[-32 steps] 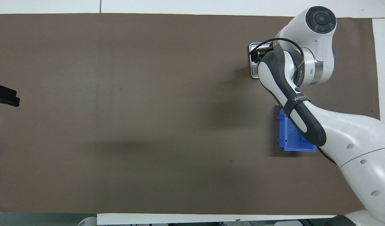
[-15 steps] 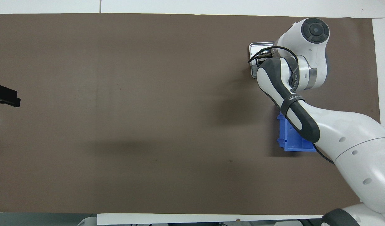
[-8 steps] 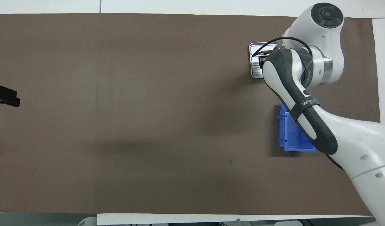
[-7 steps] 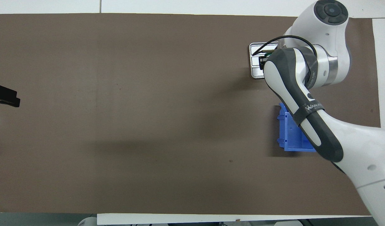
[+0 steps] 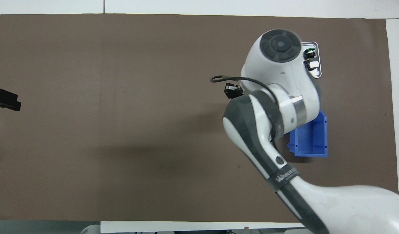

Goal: Place and press button with both arms
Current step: 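Carry the green item with the right gripper to the table center and release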

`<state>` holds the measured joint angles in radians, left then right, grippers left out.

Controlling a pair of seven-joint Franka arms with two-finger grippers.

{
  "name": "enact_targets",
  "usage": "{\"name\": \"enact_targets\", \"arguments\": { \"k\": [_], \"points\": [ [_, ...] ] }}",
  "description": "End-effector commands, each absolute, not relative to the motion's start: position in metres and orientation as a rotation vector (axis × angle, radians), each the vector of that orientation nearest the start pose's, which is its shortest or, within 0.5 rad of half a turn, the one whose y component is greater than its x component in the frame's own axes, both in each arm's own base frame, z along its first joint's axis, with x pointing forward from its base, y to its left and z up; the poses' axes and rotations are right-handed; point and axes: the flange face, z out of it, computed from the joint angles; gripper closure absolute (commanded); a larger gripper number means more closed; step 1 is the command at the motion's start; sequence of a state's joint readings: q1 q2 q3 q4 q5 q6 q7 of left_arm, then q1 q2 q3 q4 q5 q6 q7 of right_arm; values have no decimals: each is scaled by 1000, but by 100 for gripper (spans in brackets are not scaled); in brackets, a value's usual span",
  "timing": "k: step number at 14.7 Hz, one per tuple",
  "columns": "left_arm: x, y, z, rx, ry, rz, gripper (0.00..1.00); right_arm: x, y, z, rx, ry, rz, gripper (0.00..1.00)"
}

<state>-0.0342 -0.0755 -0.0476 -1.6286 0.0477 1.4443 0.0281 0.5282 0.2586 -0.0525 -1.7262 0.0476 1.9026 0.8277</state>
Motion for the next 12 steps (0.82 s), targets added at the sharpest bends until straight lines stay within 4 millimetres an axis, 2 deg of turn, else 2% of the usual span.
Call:
{"name": "enact_targets", "arguments": {
  "k": [1, 3, 4, 6, 8, 9, 11, 12],
  "points": [
    [510, -36, 629, -3088, 142, 143, 0, 524, 328, 415, -3045, 755, 92, 100],
    [510, -37, 629, -3088, 159, 143, 0, 508, 373, 386, -3040, 814, 88, 100],
    [510, -36, 629, -3088, 161, 143, 0, 506, 389, 376, -3005, 897, 62, 100],
    [510, -38, 629, -3087, 164, 143, 0, 509, 431, 373, -2917, 1107, 41, 100],
    [510, -34, 629, -3088, 154, 146, 0, 515, 450, 360, -2847, 1289, 63, 100],
    [510, -33, 629, -3090, 150, 141, 0, 510, 463, 349, -2765, 1441, 92, 100],
    [510, -33, 630, -3091, 148, 139, 0, 513, 465, 342, -2561, 1749, 101, 98],
    [510, -33, 629, -3091, 145, 141, 0, 511, 465, 339, -2503, 1847, 106, 97]
  ]
}}
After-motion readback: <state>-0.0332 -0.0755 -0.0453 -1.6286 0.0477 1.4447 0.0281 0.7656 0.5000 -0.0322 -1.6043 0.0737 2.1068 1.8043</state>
